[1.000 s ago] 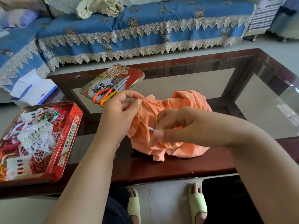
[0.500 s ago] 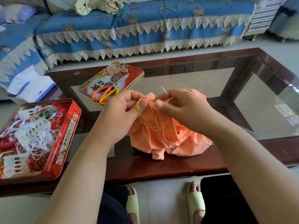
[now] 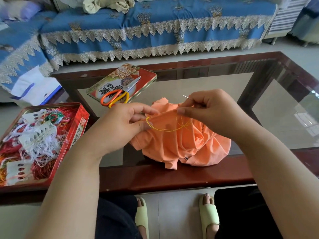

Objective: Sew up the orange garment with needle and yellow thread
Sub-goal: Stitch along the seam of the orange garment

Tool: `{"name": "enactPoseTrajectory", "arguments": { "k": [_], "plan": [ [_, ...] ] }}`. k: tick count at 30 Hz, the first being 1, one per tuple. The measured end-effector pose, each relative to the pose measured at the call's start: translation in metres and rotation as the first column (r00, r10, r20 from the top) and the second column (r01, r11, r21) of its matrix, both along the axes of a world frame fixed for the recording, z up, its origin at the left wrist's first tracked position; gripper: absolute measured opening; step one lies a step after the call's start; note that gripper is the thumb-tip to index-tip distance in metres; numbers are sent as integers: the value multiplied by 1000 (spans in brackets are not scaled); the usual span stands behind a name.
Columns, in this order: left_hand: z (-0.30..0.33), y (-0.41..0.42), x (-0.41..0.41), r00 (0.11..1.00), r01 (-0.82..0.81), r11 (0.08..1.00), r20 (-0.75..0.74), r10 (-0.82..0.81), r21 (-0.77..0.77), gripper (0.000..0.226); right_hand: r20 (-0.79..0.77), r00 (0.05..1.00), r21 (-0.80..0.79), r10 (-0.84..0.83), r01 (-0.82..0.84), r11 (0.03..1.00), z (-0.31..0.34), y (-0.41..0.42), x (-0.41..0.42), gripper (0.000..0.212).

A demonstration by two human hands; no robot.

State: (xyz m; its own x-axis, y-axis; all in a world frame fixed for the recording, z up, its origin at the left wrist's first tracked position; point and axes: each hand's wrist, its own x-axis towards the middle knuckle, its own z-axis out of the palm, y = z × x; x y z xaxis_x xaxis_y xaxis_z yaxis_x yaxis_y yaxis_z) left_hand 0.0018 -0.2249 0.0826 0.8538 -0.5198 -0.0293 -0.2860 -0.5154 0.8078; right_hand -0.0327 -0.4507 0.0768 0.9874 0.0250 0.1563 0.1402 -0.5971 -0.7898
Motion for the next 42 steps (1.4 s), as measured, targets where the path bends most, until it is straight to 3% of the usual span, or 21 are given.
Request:
{"name": "enactPoseTrajectory", "arguments": {
  "k": [8,11,17,23,26,29,33,38,42],
  "plan": [
    [-1,-5,-4,997,57,997,-50,-60,-59,19,-18,992,42,121,-120,992,2,6,-3,11],
    [-6,-15,-6,999,-22,997,-51,19,-75,29,-8,992,37,126,-126,991,2,7,-4,11],
    [-6,-20,-5,987,-157,980,-2,158,-121,18,5,997,19,74,-74,997,2,0,-4,11],
    [-12,-20,-3,976,-181,961,83,202,-211,6,22,1000,-33,20,-19,999,1,3,-4,11],
    [-12,-23,-4,974,-204,944,45,223,-260,5,96,992,104,-81,71,992,4,9,-7,16],
    [-13,-24,-4,971,-228,936,14,241,-269,6,128,992,266,-23,-12,964,10,19,-15,27],
    [-13,-25,-4,960,-270,925,0,280,-269,9,35,983,119,178,-181,976,9,33,-23,30],
    [-11,-23,-4,964,-265,921,-83,251,-285,8,-162,980,-92,112,-128,988,3,36,-19,33],
    [-9,-22,-5,963,-258,912,-163,216,-319,9,-179,978,-135,106,-131,982,3,38,-19,29]
  ]
}}
